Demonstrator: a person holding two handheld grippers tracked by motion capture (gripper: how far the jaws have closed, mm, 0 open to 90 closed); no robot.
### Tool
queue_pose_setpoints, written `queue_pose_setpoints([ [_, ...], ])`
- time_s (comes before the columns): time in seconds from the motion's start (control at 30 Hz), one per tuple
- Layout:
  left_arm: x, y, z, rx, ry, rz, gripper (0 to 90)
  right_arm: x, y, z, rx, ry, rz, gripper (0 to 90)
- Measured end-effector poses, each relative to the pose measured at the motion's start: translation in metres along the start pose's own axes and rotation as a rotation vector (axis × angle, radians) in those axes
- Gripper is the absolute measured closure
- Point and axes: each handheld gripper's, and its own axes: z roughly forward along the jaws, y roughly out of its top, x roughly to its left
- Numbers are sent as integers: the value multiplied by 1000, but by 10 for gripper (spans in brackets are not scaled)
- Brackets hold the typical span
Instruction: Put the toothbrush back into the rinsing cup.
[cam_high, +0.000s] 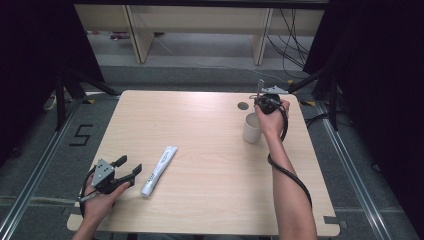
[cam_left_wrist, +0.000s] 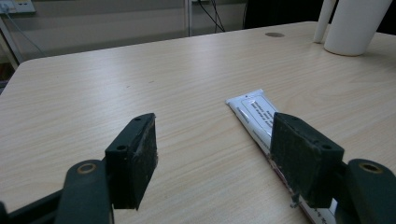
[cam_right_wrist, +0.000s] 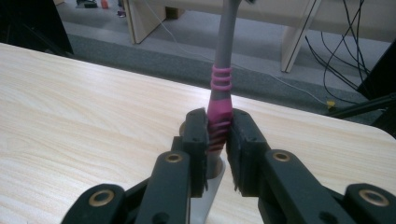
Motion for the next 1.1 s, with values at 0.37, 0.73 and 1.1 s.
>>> queue_pose_setpoints([
  [0.37, 0, 0, 0, 0, 0, 0, 314, 2, -2, 2, 14, 2, 23, 780],
  [0.73, 0, 0, 0, 1, 0, 0, 313, 1, -2, 1, 29, 9, 28, 695],
  [1.1, 0, 0, 0, 0, 1, 0, 313, 2, 0, -7, 51, 46, 37, 530],
])
